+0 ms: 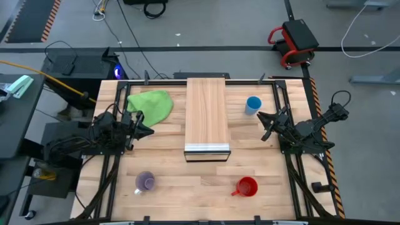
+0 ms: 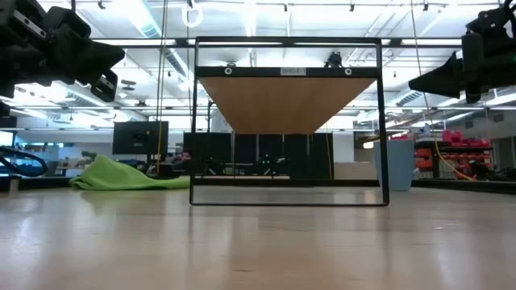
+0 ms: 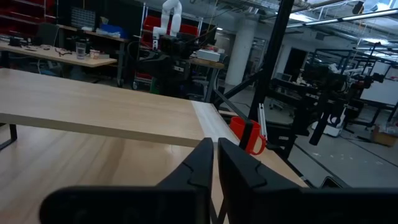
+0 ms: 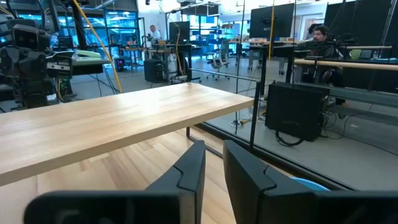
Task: Stack small to large cups/mugs on shelf
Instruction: Put the red mug on the shelf
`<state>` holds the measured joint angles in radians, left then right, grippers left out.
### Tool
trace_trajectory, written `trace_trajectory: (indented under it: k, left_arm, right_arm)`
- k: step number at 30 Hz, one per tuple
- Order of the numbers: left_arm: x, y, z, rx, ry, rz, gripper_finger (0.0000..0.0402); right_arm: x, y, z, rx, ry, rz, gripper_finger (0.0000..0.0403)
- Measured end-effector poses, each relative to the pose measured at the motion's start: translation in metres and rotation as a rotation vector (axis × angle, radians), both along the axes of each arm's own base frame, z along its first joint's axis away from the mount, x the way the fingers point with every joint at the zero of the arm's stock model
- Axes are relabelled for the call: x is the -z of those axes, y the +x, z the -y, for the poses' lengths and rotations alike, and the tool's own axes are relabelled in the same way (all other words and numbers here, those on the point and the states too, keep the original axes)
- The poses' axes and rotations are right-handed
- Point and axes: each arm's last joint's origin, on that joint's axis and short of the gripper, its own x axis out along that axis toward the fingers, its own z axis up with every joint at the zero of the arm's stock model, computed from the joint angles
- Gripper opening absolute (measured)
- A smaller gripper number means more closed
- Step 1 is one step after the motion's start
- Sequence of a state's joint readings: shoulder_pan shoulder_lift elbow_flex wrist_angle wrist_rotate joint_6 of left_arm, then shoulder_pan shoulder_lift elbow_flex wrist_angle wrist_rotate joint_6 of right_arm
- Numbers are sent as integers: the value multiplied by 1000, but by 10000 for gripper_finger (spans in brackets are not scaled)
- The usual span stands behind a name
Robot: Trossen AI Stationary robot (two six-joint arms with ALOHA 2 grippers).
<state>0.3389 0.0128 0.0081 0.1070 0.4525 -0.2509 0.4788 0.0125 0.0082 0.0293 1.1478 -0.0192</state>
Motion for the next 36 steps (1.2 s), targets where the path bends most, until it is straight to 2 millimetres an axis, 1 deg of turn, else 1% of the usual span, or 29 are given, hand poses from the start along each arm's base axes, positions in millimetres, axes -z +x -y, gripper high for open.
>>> trace_trajectory:
  k: [6,16,26,31,36]
  left_arm:
    - [0,0,0,0,0,0,39]
    - [0,0,0,0,0,0,28]
    - [0,0,0,0,0,0,39]
    - [0,0,0,0,0,0,35]
    - [0,0,0,-14,100,12,28]
  right_arm:
    - [0,0,0,0,0,1,66]
    - [0,0,0,0,0,0,66]
    - [0,0,0,0,0,0,66]
    - [0,0,0,0,0,0,66]
    - [0,0,0,0,0,0,66]
